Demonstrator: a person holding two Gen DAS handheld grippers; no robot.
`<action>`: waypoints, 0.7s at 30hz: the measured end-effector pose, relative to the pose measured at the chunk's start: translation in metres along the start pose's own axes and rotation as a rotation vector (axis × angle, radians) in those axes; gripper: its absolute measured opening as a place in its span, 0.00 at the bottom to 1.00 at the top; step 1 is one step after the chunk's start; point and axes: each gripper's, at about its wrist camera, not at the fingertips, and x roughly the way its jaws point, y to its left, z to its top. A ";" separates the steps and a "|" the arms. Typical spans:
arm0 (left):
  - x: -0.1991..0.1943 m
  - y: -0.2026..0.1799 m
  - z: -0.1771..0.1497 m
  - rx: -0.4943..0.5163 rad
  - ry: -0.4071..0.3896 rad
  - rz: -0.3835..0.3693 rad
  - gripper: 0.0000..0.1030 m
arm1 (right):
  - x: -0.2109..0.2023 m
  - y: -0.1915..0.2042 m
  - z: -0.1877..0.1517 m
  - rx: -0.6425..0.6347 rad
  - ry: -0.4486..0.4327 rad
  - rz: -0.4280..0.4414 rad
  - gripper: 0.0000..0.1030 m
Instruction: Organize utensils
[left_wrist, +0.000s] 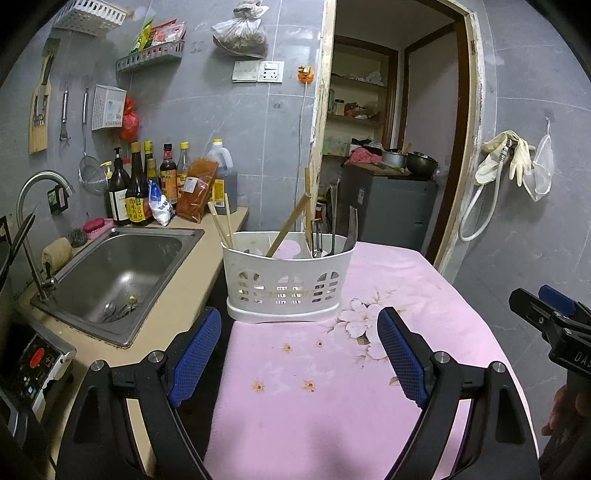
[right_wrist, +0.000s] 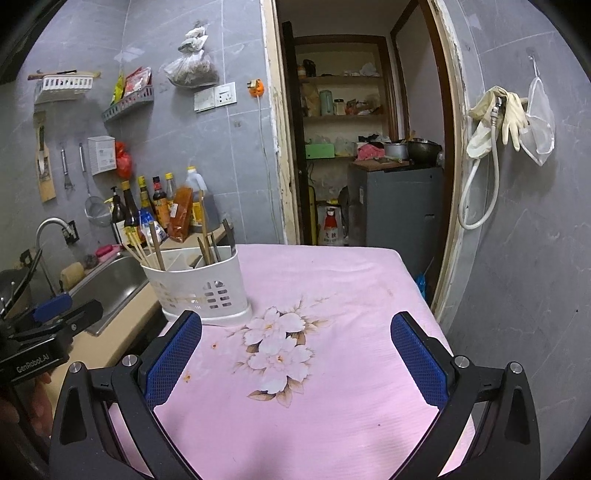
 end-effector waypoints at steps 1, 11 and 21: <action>0.000 0.001 0.000 -0.001 0.000 0.001 0.80 | 0.001 0.000 0.000 -0.001 0.001 0.000 1.00; 0.003 0.002 0.001 -0.002 0.003 -0.004 0.80 | 0.004 -0.001 0.000 0.002 0.009 0.003 1.00; 0.004 0.003 0.001 -0.001 0.001 -0.004 0.80 | 0.005 0.000 0.000 0.002 0.008 0.003 1.00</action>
